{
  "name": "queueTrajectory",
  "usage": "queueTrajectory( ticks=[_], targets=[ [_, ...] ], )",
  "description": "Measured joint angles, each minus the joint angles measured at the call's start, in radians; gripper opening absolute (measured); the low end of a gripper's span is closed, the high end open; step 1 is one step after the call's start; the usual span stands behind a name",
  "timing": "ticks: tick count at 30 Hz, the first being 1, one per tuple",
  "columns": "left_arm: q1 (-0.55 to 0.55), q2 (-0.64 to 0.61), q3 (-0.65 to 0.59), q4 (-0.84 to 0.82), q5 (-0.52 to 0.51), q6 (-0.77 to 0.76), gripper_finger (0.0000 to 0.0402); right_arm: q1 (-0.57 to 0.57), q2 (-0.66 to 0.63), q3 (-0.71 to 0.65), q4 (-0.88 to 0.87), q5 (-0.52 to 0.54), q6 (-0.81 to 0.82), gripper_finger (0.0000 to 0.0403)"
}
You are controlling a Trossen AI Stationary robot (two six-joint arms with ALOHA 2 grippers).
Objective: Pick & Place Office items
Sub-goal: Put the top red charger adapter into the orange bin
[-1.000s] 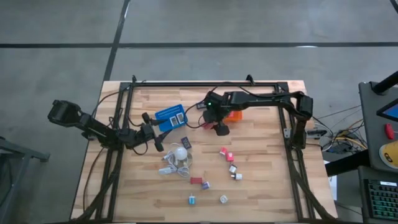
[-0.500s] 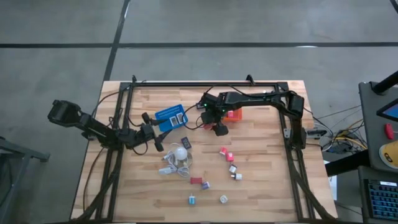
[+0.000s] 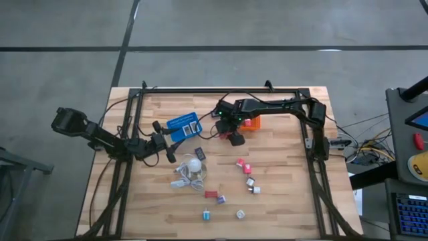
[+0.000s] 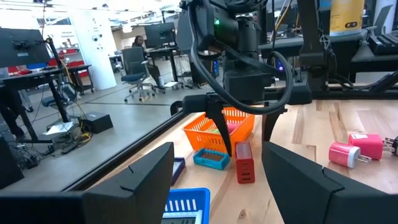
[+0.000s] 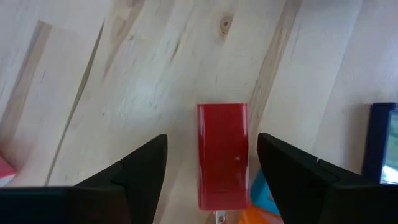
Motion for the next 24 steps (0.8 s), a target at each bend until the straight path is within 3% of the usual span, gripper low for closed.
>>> queueTrajectory(
  ticks=[16,19,22,24],
  targets=[
    [0.000,0.000,0.005,0.000,0.000,-0.002,0.0248,0.003,0.032,-0.014,0.019,0.001,0.014,0.0200],
    [0.000,0.000,0.005,0.000,0.000,-0.002,0.0248,0.005,0.034,-0.014,0.015,0.001,0.030,0.0173],
    [0.000,0.000,0.005,-0.001,0.000,-0.002,0.0248,0.007,0.034,-0.014,0.007,0.002,0.040,0.0117],
    [0.000,0.000,0.005,0.000,0.000,-0.002,0.0248,0.010,0.034,-0.014,0.007,0.002,0.058,0.0109]
  ],
)
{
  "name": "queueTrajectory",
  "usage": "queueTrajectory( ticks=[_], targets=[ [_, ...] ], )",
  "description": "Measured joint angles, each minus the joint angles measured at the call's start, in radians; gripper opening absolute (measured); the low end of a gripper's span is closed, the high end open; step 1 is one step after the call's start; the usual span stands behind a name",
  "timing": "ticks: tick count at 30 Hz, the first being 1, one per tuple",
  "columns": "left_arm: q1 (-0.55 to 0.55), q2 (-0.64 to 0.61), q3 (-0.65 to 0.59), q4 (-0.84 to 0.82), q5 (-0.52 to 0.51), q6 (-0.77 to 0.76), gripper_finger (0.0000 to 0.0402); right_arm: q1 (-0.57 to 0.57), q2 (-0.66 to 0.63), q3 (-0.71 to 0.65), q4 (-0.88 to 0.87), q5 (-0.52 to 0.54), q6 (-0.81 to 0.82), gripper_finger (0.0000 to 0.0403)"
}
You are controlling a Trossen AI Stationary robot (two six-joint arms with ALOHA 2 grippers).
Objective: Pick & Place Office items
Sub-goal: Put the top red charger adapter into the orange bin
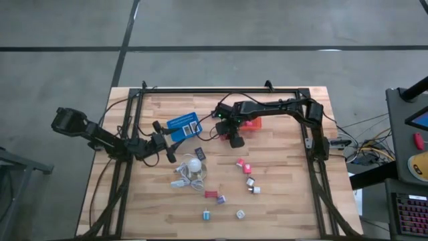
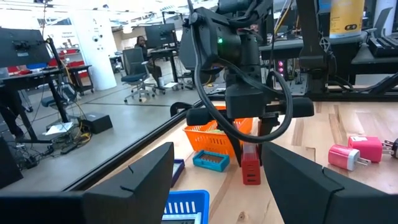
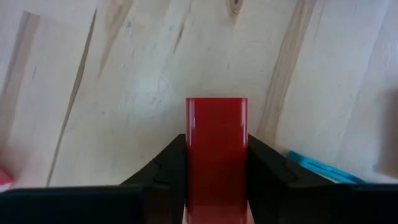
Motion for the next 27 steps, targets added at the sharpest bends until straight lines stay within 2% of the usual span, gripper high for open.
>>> queueTrajectory(
  ticks=[7,14,20,27],
  targets=[
    [0.000,0.000,0.000,0.000,0.000,0.000,0.0248,0.029,-0.004,0.006,0.009,0.002,0.026,0.0109],
    [0.000,0.000,0.000,-0.001,0.000,-0.001,0.0248,0.056,-0.066,0.040,0.007,0.061,0.046,0.0109],
    [0.000,0.001,-0.001,-0.001,0.000,-0.002,0.0248,0.050,-0.157,0.044,-0.055,0.205,0.053,0.0109],
    [0.000,0.001,-0.001,-0.003,0.000,-0.005,0.0248,-0.007,-0.224,0.041,-0.156,0.294,0.068,0.0109]
  ],
)
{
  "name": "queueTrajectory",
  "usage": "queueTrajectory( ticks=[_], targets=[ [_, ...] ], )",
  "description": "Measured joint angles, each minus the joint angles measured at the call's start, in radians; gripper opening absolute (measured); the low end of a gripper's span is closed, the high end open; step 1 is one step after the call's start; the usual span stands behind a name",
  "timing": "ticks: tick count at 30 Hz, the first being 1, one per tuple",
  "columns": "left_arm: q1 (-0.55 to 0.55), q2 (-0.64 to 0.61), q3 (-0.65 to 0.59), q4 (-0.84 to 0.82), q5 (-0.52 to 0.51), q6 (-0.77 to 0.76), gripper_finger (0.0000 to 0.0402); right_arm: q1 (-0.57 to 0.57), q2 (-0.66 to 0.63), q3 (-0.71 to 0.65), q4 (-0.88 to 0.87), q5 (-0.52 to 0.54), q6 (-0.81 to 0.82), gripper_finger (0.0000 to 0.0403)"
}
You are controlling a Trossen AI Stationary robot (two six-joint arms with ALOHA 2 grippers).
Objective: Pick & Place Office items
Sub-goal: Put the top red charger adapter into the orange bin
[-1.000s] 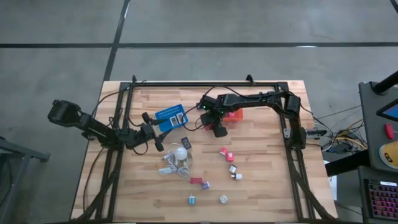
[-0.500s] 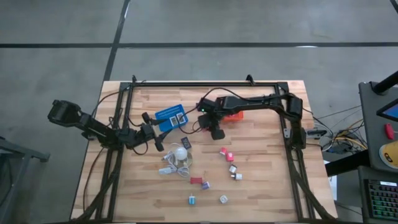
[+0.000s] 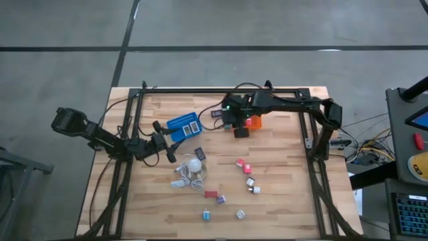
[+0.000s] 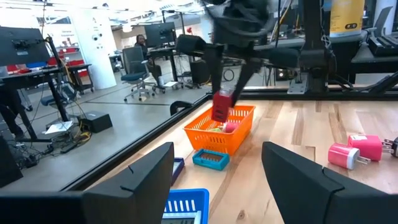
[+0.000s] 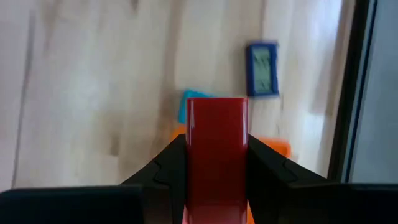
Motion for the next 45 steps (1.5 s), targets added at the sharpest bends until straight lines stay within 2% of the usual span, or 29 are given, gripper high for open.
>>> queueTrajectory(
  ticks=[7,11,13,19,26,31,34,45],
  targets=[
    [0.000,0.000,0.000,-0.002,0.000,-0.003,0.0248,-0.101,0.006,-0.028,-0.023,-0.014,0.005,0.0109],
    [0.000,0.000,0.000,-0.002,0.000,-0.003,0.0248,-0.163,0.008,-0.076,-0.020,-0.087,0.000,0.0109],
    [0.000,0.000,0.000,-0.002,0.000,-0.003,0.0248,-0.184,0.008,-0.105,-0.019,-0.091,0.007,0.0109],
    [0.000,0.000,0.000,-0.002,0.000,-0.003,0.0248,-0.201,0.008,-0.176,0.001,-0.098,0.012,0.0109],
    [0.000,0.000,0.000,-0.002,0.000,-0.003,0.0248,-0.200,0.007,-0.187,0.016,-0.100,0.048,0.0111],
    [0.000,0.000,0.000,-0.002,0.000,-0.003,0.0248,-0.201,0.011,-0.191,0.019,-0.095,0.063,0.0195],
    [0.000,0.000,0.000,-0.002,0.000,-0.003,0.0248,-0.201,0.010,-0.191,0.023,-0.095,0.068,0.0226],
    [0.000,0.000,0.000,-0.006,0.000,-0.003,0.0248,-0.200,0.000,-0.166,0.018,-0.091,0.067,0.0238]
  ],
)
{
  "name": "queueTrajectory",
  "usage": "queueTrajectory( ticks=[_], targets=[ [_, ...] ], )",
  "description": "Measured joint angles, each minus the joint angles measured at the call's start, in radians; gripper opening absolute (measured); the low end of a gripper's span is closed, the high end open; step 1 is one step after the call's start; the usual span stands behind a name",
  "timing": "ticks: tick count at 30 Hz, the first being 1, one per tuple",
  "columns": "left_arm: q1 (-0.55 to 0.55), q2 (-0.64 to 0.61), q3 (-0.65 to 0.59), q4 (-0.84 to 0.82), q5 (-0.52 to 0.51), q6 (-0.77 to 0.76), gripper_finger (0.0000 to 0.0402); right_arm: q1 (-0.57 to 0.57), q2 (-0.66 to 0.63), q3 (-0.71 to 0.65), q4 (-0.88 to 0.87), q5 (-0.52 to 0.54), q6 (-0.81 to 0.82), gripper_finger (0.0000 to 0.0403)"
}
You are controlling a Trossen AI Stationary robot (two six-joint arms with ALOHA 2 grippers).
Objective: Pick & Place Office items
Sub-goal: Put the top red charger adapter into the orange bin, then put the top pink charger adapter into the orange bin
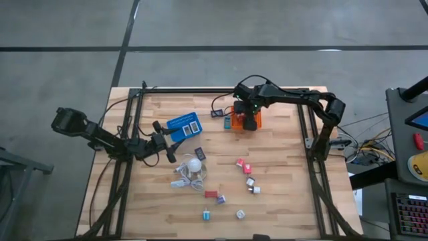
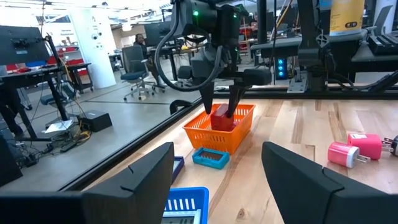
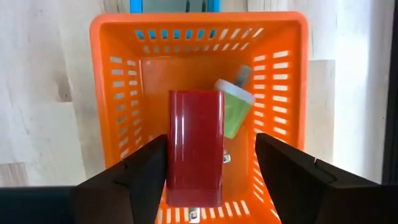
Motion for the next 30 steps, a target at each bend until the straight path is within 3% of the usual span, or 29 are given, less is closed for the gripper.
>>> queueTrajectory(
  ticks=[14,23,30],
  targets=[
    [0.000,0.000,0.000,0.000,0.000,0.000,0.0248,0.030,-0.114,0.017,-0.073,0.007,0.055,0.0247],
    [0.000,0.000,0.000,0.000,0.000,0.000,0.0248,0.227,-0.173,0.008,-0.127,-0.120,0.266,0.0247],
    [0.000,0.000,0.000,0.000,0.000,0.000,0.0248,0.408,-0.170,0.000,-0.125,-0.135,0.413,0.0247]
  ],
)
